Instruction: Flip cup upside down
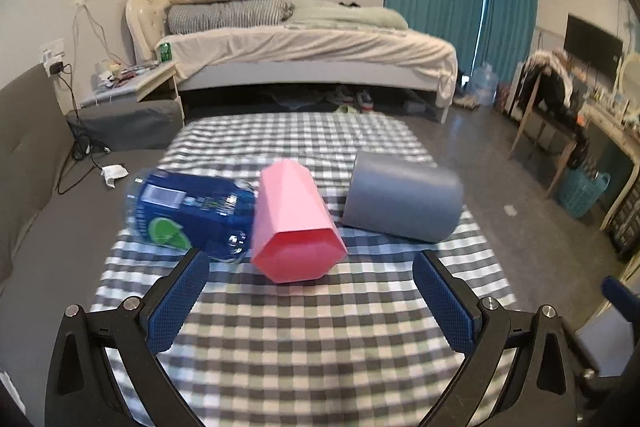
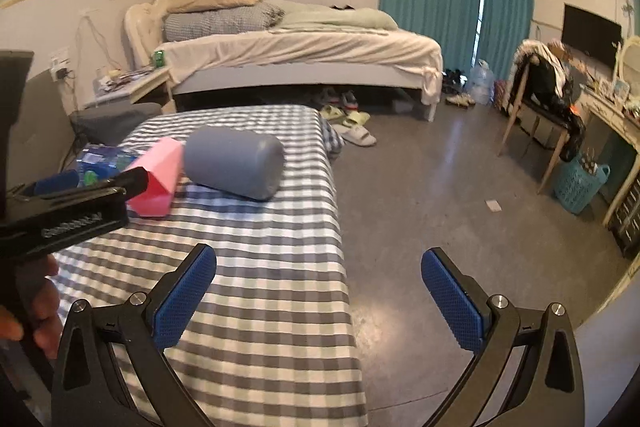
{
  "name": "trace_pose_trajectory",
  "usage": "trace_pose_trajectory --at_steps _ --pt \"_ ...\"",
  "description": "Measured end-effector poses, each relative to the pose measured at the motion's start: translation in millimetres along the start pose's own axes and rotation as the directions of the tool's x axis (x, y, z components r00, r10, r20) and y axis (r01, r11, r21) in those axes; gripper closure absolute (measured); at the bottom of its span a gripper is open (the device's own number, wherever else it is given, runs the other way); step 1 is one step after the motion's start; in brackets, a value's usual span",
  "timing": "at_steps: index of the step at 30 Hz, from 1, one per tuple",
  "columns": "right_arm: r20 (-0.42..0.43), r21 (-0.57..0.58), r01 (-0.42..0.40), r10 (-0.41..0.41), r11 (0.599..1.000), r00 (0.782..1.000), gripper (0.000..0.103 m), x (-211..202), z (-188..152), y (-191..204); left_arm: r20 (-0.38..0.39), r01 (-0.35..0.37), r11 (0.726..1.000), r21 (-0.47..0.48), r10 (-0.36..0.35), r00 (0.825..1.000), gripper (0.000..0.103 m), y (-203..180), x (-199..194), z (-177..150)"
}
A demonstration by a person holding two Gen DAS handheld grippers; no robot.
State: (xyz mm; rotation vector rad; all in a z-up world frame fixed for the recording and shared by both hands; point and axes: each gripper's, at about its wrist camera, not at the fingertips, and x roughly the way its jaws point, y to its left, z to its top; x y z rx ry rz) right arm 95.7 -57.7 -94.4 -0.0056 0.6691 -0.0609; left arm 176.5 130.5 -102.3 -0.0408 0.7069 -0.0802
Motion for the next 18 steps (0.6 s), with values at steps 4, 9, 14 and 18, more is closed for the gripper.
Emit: trace_pose_trajectory --at_steps 4,9,14,18 --pt "-0.019 0.042 0.025 -0.024 0.999 1.000 0.000 17 -3 -12 -0.036 -0.006 0.999 0.032 0.007 0.999 0.000 -9 26 -1" --pt "-0.030 0.074 0.006 -0.004 0.997 1.000 0.000 29 -5 -16 -0.075 -0.003 1.000 0.012 0.004 0.997 0.000 -8 48 -2" --pt "-0.035 0.066 -0.006 0.009 0.998 0.999 0.000 38 -5 -13 -0.103 -0.028 0.999 -0.017 0.026 0.994 0.010 -2 61 -3" --pt "-0.047 0.062 0.002 0.001 0.998 0.999 0.000 46 -3 -10 -0.132 -0.032 0.998 -0.047 0.026 0.991 0.028 4 68 -1"
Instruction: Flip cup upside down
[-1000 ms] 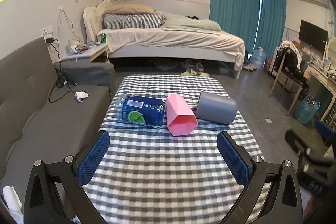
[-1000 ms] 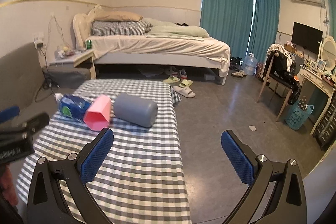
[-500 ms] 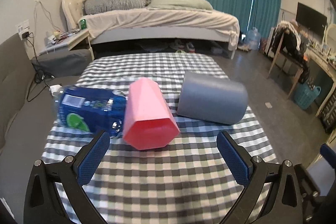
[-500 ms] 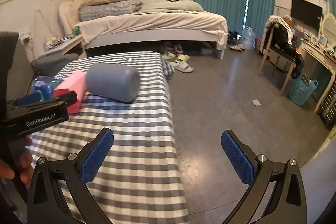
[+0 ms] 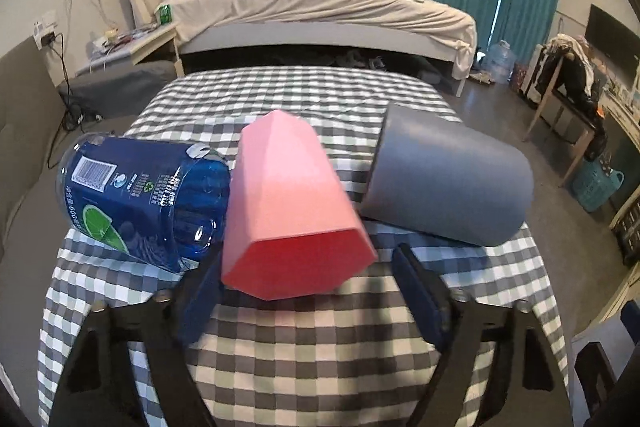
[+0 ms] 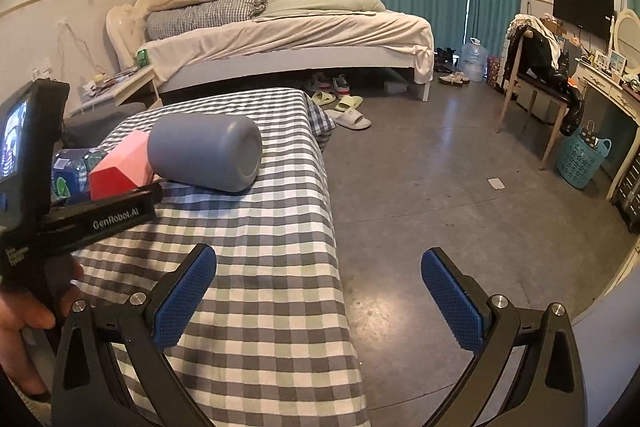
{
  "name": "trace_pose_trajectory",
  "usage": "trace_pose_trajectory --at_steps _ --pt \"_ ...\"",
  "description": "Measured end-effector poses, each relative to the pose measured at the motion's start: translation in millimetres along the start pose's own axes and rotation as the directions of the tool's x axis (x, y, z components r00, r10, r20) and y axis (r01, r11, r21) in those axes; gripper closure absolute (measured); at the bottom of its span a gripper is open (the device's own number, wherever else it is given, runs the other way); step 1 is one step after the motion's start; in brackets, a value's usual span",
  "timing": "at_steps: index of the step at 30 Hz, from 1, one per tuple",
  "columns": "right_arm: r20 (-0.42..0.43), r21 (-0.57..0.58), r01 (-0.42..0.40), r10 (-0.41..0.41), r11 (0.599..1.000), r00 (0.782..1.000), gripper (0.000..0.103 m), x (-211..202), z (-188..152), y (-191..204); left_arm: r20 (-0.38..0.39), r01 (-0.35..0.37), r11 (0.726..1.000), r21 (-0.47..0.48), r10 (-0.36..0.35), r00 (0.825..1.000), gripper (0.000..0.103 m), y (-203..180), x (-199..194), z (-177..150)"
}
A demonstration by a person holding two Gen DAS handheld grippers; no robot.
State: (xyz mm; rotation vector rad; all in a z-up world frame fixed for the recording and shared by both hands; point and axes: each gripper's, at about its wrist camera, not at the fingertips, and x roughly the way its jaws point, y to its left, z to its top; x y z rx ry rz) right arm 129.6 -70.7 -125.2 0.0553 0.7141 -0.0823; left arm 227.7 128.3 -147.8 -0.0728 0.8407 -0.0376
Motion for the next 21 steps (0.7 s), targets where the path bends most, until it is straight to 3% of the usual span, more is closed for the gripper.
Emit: trace_pose_trajectory --at_steps 1,9,17,20,21 --pt "-0.001 0.002 0.001 -0.001 1.000 1.000 0.000 1 0 0 -0.018 -0.004 1.000 -0.009 0.004 1.000 0.032 2 4 0" --pt "-0.007 0.010 -0.001 0.001 1.000 1.000 0.000 8 3 1 -0.056 0.024 1.000 -0.016 -0.025 0.998 0.039 7 4 -3" --pt "0.001 -0.029 0.012 -0.012 1.000 1.000 0.000 -1 5 6 -0.070 0.084 0.995 0.048 -0.080 0.994 0.041 10 -29 -40" --pt "0.008 -0.011 0.007 -0.007 1.000 1.000 0.000 -10 4 4 -0.070 0.101 0.995 0.018 -0.099 0.993 0.035 9 -33 -38" --pt "0.009 -0.007 0.001 -0.001 1.000 1.000 0.000 -14 3 4 -0.064 0.099 0.995 0.003 -0.099 0.993 0.026 8 -33 -35"
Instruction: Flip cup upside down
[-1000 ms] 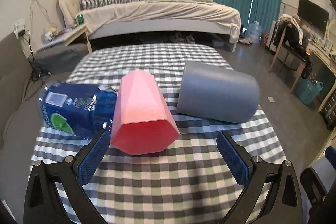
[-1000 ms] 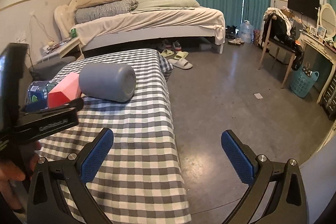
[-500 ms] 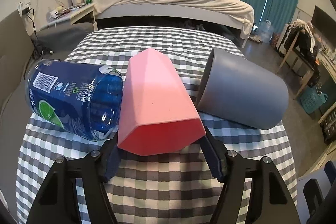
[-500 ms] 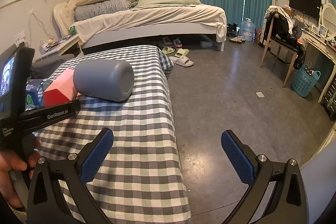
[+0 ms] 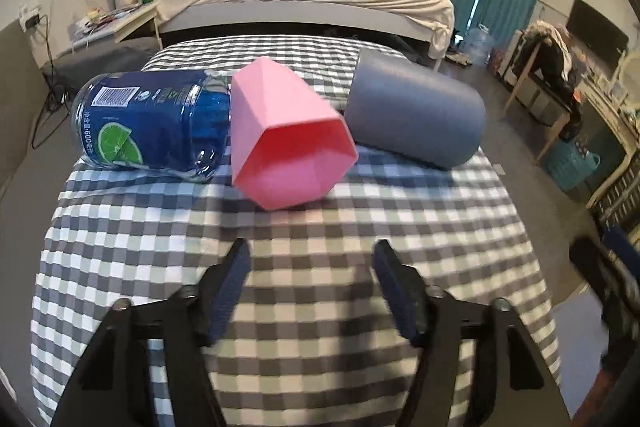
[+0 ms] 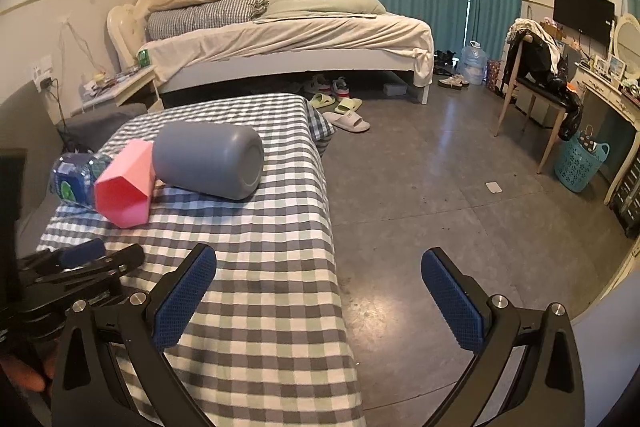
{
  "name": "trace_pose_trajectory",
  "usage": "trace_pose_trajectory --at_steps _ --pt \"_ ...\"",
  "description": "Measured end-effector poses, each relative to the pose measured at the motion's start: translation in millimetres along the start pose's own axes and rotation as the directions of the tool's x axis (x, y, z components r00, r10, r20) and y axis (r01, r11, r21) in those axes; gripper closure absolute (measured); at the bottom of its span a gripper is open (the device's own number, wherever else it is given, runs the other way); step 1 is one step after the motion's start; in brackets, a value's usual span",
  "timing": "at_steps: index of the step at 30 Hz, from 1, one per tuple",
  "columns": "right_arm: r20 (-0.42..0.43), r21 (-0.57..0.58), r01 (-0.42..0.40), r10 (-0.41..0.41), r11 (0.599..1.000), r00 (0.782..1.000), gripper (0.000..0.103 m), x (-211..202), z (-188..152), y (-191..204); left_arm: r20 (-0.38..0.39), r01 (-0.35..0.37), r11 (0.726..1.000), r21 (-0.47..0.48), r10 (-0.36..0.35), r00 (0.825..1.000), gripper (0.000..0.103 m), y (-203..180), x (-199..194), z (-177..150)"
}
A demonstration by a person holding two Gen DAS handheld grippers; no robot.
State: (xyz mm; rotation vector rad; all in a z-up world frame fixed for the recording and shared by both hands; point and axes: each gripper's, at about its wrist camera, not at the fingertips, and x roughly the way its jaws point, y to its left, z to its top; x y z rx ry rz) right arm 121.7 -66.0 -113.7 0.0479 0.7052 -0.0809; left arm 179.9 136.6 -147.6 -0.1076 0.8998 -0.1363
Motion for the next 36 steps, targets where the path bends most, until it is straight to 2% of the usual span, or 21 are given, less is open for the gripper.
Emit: trace_pose_trajectory --at_steps 1,4,9,14,16,18,21,22,23,27,29,31,33,34,36 --pt "0.001 -0.001 -0.007 0.007 1.000 1.000 0.000 -3 -1 1 0.019 -0.001 1.000 -0.015 0.001 1.000 0.021 0 0 4" --pt "0.001 -0.029 -0.007 0.007 1.000 1.000 0.000 -11 -6 3 0.034 -0.010 0.999 -0.049 0.012 0.999 0.021 0 5 17" --pt "-0.010 -0.029 -0.003 0.003 1.000 1.000 0.000 -11 -8 -8 0.030 -0.087 0.991 -0.100 0.090 0.995 0.021 3 20 33" --pt "-0.028 0.000 -0.006 0.006 1.000 1.000 0.000 1 -6 -16 0.027 -0.078 0.988 -0.130 0.082 0.996 0.022 10 28 41" --pt "-0.036 -0.005 -0.010 0.010 1.000 0.999 0.000 5 -5 -16 0.024 -0.064 0.991 -0.119 0.067 0.997 0.035 11 31 43" --pt "-0.041 -0.015 -0.014 0.014 1.000 0.999 0.000 8 -6 -14 0.022 -0.063 0.993 -0.103 0.066 0.998 0.035 10 33 44" --pt "-0.037 -0.027 -0.008 0.007 1.000 0.999 0.000 9 -4 -14 0.004 -0.039 0.995 -0.092 0.039 0.999 0.042 11 31 39" --pt "-0.036 -0.023 -0.005 0.004 1.000 0.999 0.000 8 -3 -16 -0.008 -0.028 0.996 -0.084 0.027 1.000 0.057 11 29 35" --pt "-0.037 -0.015 -0.004 0.003 1.000 0.999 0.000 7 -2 -18 -0.014 -0.024 0.997 -0.075 0.023 1.000 0.065 10 26 31" --pt "-0.032 0.010 -0.005 0.005 1.000 0.999 0.000 3 4 -24 -0.039 0.020 0.999 -0.026 -0.021 0.999 0.065 7 14 14" --pt "-0.023 0.014 -0.005 0.005 1.000 1.000 0.000 -2 5 -23 -0.043 0.013 1.000 -0.013 -0.014 0.999 0.058 3 10 9" --pt "-0.021 0.016 -0.017 0.017 1.000 1.000 0.000 -6 5 -20 -0.041 0.016 0.999 -0.033 -0.017 0.999 0.035 -1 9 8" --pt "-0.019 0.009 -0.030 0.030 1.000 0.999 0.000 -9 3 -16 -0.018 -0.004 0.999 -0.050 0.004 1.000 0.021 -3 7 11" --pt "-0.019 -0.008 -0.035 0.035 0.999 0.999 0.000 -11 2 -13 -0.003 -0.020 0.998 -0.065 0.020 1.000 0.016 -3 7 14" --pt "-0.015 -0.027 -0.029 0.029 0.999 0.999 0.000 -14 0 -10 0.007 -0.042 0.994 -0.105 0.043 0.999 0.013 -5 10 21"
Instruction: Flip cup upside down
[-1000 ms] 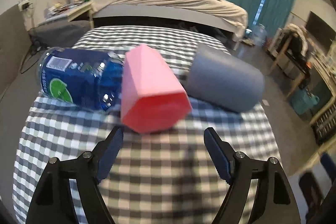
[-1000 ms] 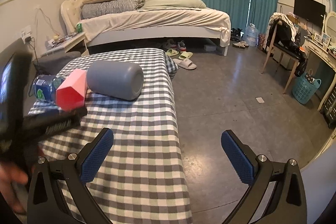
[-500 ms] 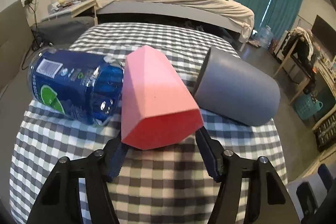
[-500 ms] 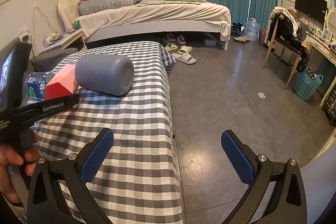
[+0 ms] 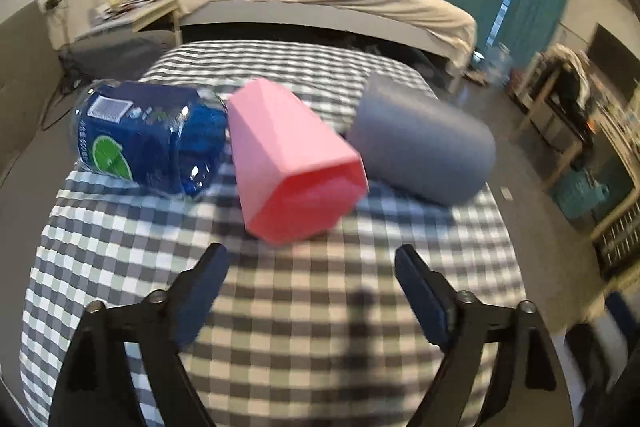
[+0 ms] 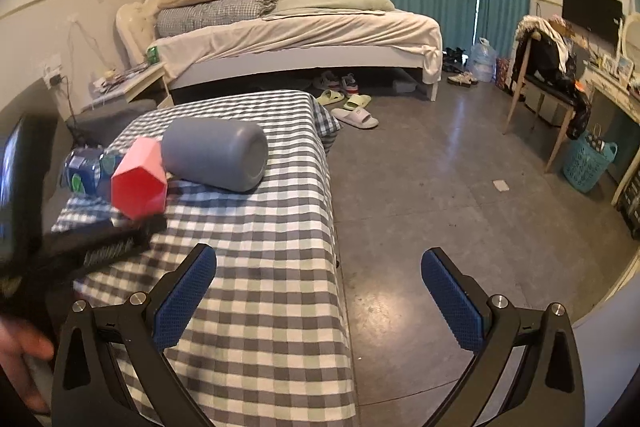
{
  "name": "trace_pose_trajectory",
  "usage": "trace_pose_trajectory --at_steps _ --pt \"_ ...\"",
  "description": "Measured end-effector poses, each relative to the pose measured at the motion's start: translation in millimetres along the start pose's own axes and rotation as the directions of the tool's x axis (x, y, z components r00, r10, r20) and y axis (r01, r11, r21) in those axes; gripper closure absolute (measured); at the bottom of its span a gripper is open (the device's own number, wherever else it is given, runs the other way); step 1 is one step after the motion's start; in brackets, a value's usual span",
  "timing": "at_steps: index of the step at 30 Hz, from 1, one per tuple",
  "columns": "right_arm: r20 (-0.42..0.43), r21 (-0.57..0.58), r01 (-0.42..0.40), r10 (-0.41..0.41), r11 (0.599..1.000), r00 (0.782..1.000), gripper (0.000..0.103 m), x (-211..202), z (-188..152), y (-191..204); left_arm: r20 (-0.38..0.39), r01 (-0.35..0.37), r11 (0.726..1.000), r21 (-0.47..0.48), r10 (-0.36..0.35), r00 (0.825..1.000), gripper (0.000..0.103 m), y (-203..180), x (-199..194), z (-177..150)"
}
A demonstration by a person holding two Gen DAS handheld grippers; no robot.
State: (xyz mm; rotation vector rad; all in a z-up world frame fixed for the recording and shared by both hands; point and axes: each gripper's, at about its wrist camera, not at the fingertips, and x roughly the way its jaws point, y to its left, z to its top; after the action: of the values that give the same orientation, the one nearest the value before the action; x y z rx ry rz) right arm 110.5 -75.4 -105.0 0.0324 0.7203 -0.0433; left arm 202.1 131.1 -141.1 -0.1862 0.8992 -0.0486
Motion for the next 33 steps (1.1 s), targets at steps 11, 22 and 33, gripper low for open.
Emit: trace_pose_trajectory --at_steps 11,22,33 --pt "-0.025 0.033 0.027 -0.026 0.999 0.999 0.000 17 -1 -14 0.026 -0.081 0.995 -0.050 0.082 0.996 0.027 3 27 29" --pt "-0.024 0.025 0.021 -0.021 0.999 1.000 0.000 20 5 -10 -0.042 0.034 0.999 0.040 -0.032 0.999 0.033 6 -6 -12" --pt "-0.011 -0.002 0.012 -0.012 1.000 1.000 0.000 -29 18 2 -0.106 0.127 0.977 0.173 -0.110 0.988 0.012 1 -64 -61"
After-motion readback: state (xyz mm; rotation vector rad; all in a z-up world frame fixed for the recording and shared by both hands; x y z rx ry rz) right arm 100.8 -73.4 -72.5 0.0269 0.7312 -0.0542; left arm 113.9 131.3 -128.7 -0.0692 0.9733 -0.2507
